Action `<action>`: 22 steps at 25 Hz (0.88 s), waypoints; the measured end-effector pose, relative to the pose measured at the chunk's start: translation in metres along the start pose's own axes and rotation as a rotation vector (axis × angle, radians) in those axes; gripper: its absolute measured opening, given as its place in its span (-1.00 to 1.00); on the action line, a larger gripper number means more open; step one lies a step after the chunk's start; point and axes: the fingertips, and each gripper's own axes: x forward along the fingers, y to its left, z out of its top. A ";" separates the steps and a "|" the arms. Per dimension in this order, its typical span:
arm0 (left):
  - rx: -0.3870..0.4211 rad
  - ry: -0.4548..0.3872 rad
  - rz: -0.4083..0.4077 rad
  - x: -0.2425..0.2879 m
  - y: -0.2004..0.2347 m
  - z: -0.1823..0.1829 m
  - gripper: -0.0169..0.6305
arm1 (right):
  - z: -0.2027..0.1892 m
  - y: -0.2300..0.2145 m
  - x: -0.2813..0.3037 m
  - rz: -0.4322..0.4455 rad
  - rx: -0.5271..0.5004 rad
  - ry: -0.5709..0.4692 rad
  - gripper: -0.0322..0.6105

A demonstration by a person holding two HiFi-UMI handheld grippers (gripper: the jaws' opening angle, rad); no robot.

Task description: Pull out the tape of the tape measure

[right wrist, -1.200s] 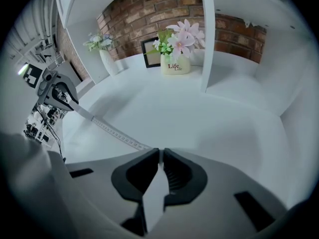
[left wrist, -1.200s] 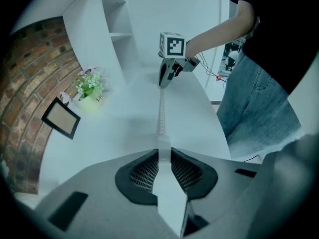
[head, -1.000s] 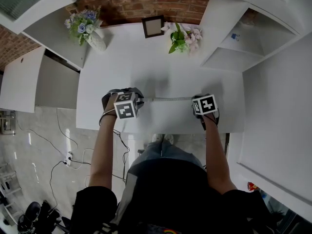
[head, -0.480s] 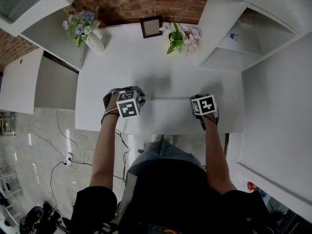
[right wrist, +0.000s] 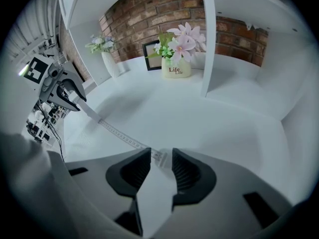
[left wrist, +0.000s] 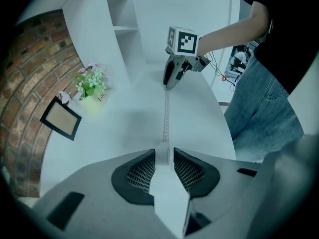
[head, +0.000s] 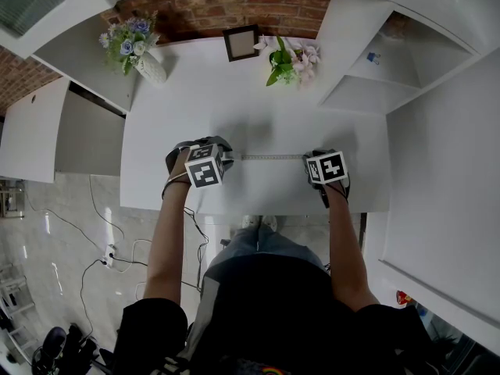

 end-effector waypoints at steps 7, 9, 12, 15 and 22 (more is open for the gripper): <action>-0.015 -0.039 0.017 -0.006 0.003 0.004 -0.58 | 0.003 0.000 -0.007 -0.001 0.011 -0.017 -0.49; -0.019 -0.048 0.022 -0.007 0.004 0.004 -0.58 | 0.003 -0.001 -0.009 -0.003 0.015 -0.022 -0.49; -0.018 -0.059 0.031 -0.010 0.005 0.005 -0.58 | 0.003 0.000 -0.012 -0.007 0.019 -0.026 -0.49; -0.017 -0.071 0.044 -0.014 0.006 0.007 -0.58 | 0.004 0.001 -0.016 -0.010 0.022 -0.035 -0.49; -0.164 -0.290 0.135 -0.054 0.023 0.020 -0.58 | 0.032 -0.002 -0.047 -0.016 0.049 -0.219 -0.48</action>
